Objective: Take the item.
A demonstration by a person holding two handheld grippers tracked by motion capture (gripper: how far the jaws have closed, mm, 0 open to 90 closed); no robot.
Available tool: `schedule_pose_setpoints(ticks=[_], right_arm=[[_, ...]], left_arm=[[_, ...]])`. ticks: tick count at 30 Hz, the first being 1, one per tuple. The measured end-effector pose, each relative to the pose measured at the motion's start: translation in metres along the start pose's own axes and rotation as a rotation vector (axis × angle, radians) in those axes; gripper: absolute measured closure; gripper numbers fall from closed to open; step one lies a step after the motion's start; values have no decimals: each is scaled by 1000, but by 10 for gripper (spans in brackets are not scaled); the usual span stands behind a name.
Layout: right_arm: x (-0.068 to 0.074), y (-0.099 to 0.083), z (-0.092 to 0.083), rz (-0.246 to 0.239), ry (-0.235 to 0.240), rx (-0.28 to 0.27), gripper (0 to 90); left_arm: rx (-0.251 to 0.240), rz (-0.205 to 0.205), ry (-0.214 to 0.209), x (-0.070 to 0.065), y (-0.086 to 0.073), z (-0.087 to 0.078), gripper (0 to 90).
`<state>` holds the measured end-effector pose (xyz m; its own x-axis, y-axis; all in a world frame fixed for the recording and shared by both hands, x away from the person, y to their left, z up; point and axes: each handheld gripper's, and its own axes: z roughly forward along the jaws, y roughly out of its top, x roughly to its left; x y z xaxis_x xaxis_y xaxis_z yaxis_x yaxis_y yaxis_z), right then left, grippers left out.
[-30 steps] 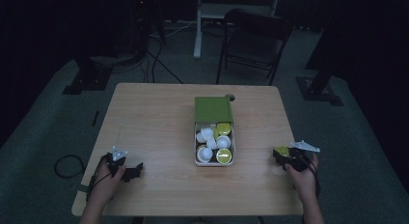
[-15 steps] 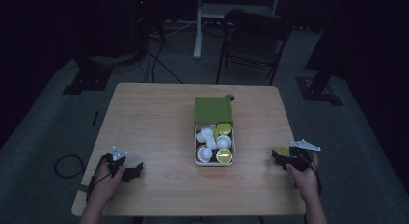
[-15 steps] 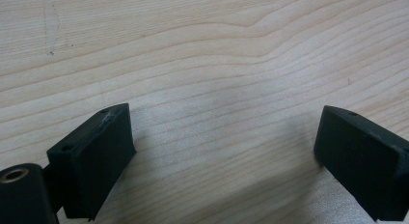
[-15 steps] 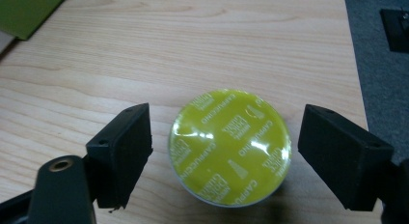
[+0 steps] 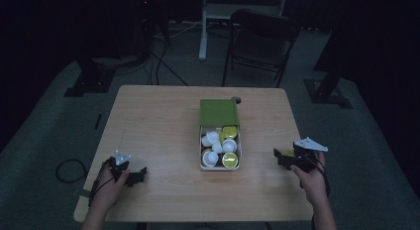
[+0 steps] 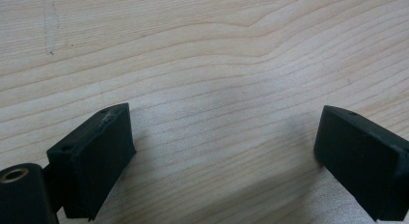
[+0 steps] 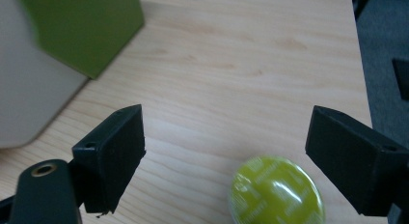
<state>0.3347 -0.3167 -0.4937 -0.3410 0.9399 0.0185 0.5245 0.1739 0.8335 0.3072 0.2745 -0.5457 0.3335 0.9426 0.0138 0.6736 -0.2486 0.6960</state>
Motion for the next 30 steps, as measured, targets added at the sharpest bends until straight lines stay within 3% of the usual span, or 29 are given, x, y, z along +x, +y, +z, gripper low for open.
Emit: schedule_pose_setpoints(ticks=[11,15,30], right_arm=[[22,11,-3,-61,117,-30,135],[28,10,-2,-58,147,-33,136],[51,4,0,-155,267,-18,134]], left_arm=[[0,0,0,0,0,0,70],[0,0,0,0,0,0,70],[-1,-1,0,0,0,0,71]])
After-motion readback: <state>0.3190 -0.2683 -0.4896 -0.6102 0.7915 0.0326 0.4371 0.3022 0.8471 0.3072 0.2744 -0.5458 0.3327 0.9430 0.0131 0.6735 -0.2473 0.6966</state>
